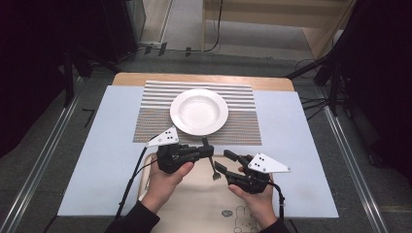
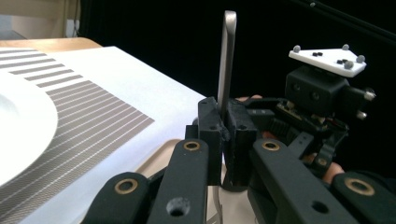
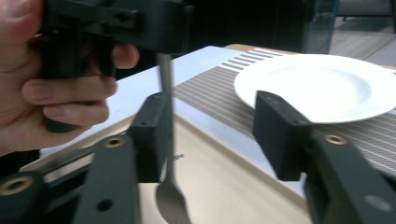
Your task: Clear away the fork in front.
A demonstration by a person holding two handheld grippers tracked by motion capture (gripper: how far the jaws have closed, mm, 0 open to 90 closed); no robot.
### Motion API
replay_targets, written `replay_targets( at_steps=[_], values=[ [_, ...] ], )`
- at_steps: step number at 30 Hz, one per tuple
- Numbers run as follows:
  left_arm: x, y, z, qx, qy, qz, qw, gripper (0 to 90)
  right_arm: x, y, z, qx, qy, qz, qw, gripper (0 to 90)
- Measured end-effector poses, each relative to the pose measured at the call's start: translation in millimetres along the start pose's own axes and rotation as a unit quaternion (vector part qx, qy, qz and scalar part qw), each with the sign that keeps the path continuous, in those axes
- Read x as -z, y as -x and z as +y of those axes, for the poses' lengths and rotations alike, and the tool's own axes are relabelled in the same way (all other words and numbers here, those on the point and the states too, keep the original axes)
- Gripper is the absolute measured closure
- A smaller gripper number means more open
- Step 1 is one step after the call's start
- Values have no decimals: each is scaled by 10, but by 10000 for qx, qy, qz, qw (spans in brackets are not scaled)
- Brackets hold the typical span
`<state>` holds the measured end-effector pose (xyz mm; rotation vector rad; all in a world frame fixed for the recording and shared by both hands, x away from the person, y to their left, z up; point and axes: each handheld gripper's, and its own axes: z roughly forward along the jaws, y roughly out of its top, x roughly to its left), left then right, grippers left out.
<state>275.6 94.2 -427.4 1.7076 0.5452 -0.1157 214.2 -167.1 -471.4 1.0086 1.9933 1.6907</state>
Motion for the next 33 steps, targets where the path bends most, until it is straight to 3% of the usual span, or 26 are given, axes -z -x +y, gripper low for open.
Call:
replay_targets(
  at_steps=[3,5,8,11,13,15,21,33],
  values=[
    [41,-1,-8,-39,-29,88,9999,862,20,16,16,-13,-105,-370,9993,249],
    [72,-6,-18,-69,-22,98,9999,862,39,31,16,35,-137,-497,9987,175],
    [120,-3,-30,-72,-33,169,9998,862,81,50,22,117,-123,-625,9979,102],
    [168,-8,-41,-27,-32,186,9998,862,124,85,21,90,-72,-794,9968,89],
    [198,-13,-45,37,-51,167,9998,862,147,118,16,35,-120,-974,9952,0],
    [223,-5,-48,52,-77,118,9999,862,190,163,10,6,-94,-937,9956,0],
    [307,13,-68,53,-109,76,9999,862,314,254,9,140,-119,-1430,9896,0],
    [484,2,-118,149,-128,61,9998,862,581,479,-49,-12,-47,-1783,9840,0]
  ],
)
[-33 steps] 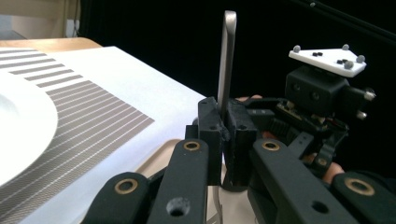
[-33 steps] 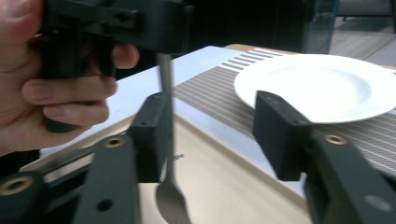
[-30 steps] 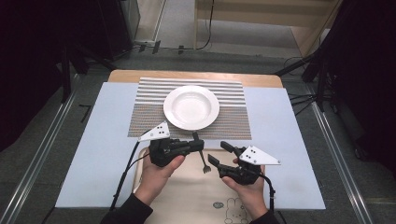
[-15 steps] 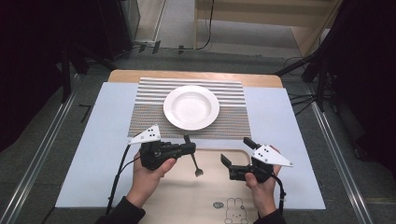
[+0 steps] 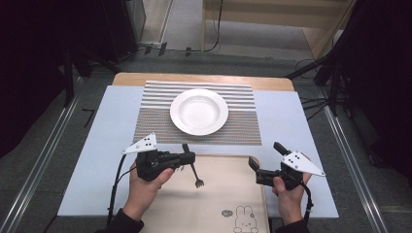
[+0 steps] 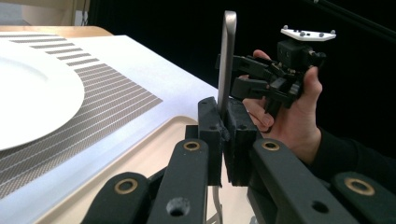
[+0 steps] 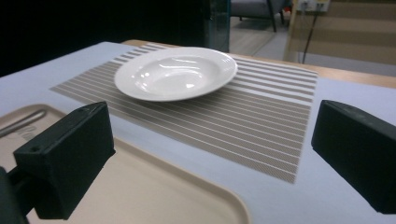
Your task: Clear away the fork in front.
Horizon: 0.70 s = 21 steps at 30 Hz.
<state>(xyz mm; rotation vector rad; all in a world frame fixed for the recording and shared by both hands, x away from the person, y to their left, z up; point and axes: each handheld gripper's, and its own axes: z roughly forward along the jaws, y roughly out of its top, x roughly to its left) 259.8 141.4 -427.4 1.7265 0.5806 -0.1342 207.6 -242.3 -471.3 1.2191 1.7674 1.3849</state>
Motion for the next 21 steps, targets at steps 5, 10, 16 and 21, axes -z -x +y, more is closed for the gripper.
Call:
replay_targets(
  at_steps=[5,10,16,21],
  values=[
    [86,8,-19,80,46,-46,9999,862,66,99,-48,-8,20,-97,10000,0],
    [190,17,-44,123,80,-38,9999,862,132,214,-95,-4,73,-227,9997,0],
    [324,-5,-98,189,106,-19,9998,862,213,333,-147,-39,116,-381,9992,0],
    [419,-45,-171,322,81,-67,9994,862,259,406,-187,-64,84,-465,9989,0]
  ],
)
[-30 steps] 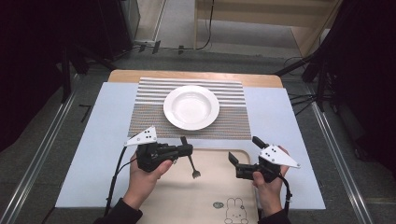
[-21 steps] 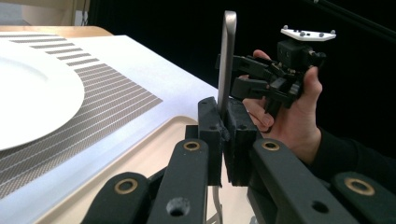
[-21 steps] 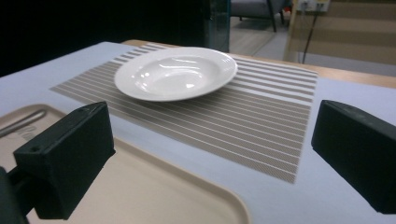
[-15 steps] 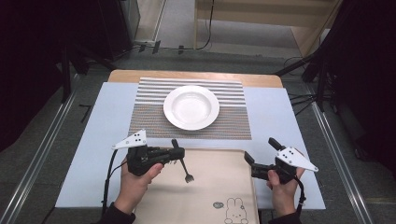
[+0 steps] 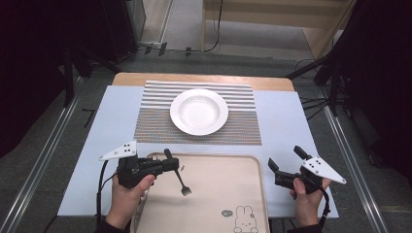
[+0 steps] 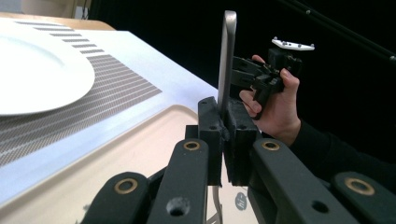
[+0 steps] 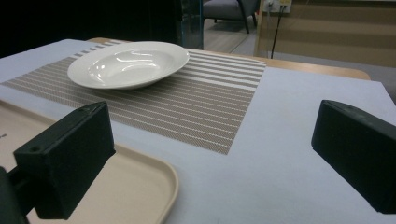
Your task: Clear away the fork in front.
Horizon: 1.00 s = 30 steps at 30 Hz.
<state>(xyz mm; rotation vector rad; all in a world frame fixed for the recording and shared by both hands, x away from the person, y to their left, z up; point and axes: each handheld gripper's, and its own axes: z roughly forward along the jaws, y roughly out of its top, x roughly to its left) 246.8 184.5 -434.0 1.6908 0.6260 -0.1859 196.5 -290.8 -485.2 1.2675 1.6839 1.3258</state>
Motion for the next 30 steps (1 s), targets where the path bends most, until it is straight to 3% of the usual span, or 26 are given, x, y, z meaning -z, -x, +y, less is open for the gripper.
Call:
replay_targets(
  at_steps=[3,13,22,30],
  values=[
    [55,-27,-44,85,-26,-90,9999,862,23,29,-17,-10,10,-46,10000,0],
    [227,-21,-104,205,-79,-83,9997,862,98,110,-58,13,9,-189,9998,0],
    [226,14,-157,308,-282,-239,9988,862,168,166,-83,-29,21,-247,9997,0],
    [167,-11,-195,406,-598,-526,9960,862,196,186,-96,-35,15,-276,9996,0]
  ],
)
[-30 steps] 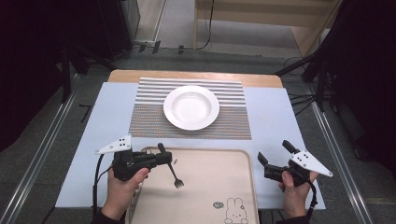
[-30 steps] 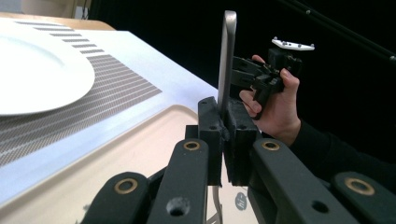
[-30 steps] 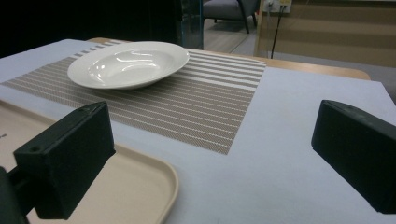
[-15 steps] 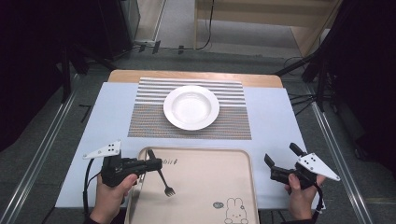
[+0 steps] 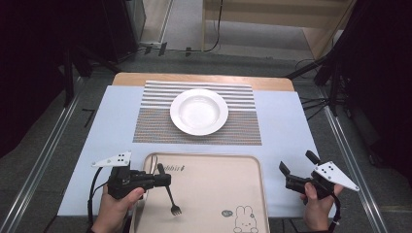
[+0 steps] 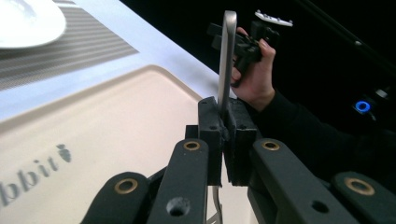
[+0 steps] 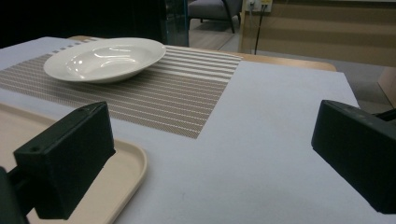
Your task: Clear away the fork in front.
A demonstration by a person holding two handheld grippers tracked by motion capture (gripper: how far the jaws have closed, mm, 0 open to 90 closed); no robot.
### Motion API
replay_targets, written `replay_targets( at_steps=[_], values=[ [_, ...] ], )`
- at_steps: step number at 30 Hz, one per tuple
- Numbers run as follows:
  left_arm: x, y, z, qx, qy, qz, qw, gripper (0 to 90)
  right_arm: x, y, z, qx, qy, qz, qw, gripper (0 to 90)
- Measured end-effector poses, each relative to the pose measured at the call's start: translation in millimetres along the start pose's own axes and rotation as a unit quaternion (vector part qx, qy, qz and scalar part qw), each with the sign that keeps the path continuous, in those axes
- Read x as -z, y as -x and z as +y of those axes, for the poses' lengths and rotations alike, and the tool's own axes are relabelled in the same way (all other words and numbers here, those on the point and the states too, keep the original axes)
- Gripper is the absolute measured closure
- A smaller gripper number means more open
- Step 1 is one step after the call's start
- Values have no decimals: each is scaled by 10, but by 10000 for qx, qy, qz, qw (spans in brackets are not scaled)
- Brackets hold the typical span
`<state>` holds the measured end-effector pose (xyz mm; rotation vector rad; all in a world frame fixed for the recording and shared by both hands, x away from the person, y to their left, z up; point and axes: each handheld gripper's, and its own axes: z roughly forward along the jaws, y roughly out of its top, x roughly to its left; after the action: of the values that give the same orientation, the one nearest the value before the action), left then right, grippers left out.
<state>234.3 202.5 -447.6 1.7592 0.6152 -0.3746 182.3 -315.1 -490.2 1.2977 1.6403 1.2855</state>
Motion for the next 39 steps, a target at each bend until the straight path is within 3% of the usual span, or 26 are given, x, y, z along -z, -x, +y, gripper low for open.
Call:
replay_targets(
  at_steps=[4,11,15,17,21,29,33,39],
  values=[
    [-25,-40,-9,92,-165,-117,9998,862,18,14,-9,-4,6,-19,10000,0],
    [-52,-142,-5,304,-175,-170,9992,861,32,29,-23,-15,1,-11,10000,0],
    [-64,-204,-11,336,-133,51,9993,845,23,40,-23,2,31,-1,10000,0],
    [-78,-216,-15,274,-141,347,9989,831,19,48,-27,2,12,-15,10000,0],
    [-103,-270,-25,268,-167,615,9976,803,12,58,-30,-38,3,-24,10000,0],
    [-209,-311,-74,156,-364,1240,9915,731,4,70,-35,-46,-15,-11,10000,0],
    [-252,-320,-103,4,-436,1611,9860,687,-1,76,-38,-55,-14,-1,10000,0],
    [-289,-328,-128,-122,-583,1886,9802,647,-4,70,-39,-76,-27,2,10000,0]
  ],
)
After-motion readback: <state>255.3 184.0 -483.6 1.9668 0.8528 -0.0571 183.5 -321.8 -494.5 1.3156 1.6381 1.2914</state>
